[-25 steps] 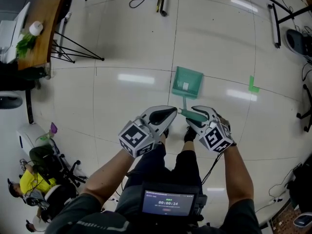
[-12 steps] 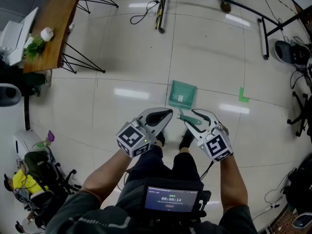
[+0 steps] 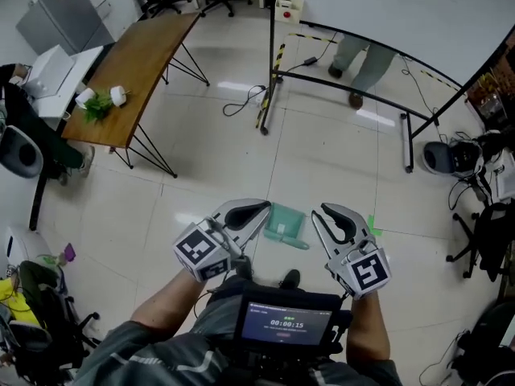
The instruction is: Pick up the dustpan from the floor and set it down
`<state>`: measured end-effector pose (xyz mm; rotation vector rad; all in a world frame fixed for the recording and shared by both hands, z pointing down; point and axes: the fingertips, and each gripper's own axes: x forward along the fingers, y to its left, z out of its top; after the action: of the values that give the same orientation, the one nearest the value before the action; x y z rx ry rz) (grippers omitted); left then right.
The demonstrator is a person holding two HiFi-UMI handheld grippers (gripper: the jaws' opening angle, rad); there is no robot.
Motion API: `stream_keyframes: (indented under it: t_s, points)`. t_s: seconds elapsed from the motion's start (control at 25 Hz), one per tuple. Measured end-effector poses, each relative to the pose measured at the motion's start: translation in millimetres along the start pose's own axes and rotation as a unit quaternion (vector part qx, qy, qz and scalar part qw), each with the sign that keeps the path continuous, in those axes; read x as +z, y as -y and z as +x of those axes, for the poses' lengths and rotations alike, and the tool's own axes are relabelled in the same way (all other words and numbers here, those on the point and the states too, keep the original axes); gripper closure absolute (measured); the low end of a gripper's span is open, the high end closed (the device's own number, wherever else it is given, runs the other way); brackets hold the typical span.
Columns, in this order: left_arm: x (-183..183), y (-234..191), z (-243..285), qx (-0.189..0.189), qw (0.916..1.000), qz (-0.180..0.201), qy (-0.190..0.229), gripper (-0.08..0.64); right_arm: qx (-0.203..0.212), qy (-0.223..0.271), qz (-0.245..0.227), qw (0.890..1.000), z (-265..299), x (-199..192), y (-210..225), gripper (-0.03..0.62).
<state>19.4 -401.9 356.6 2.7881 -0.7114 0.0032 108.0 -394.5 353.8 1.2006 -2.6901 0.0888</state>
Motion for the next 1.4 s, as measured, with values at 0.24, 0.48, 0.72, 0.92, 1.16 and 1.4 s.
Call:
stream_keyframes:
  t_s: [0.24, 0.48, 0.72, 0.92, 1.16, 1.4]
  points:
    - [66.4, 53.5, -23.2, -0.002, 0.9987, 0.033, 0.040, 0.534, -0.031, 0.037, 0.013, 0.999, -44.4, 73.5, -13.3, 0.544]
    - [94.8, 77.3, -32.7, -0.001, 0.9969, 0.035, 0.070, 0.534, -0.053, 0.065, 0.031, 0.996, -83.9, 104.9, -19.2, 0.566]
    - [91.6, 98.6, -15.8, -0.005, 0.9969, 0.043, 0.066, 0.534, -0.062, 0.076, 0.044, 0.994, -110.7, 108.6, -5.9, 0.566]
    - [88.0, 113.3, -11.5, -0.007, 0.9970, 0.030, 0.070, 0.534, -0.057, 0.073, 0.037, 0.995, -124.2, 109.0, -5.4, 0.568]
    - [84.1, 136.5, -4.6, 0.022, 0.9965, 0.041, 0.069, 0.534, -0.054, 0.079, 0.022, 0.995, -152.1, 111.1, 8.4, 0.568]
    - [65.7, 169.5, 15.1, 0.052, 0.9961, 0.051, 0.048, 0.534, -0.030, 0.084, 0.030, 0.996, -182.3, 91.7, 30.0, 0.568]
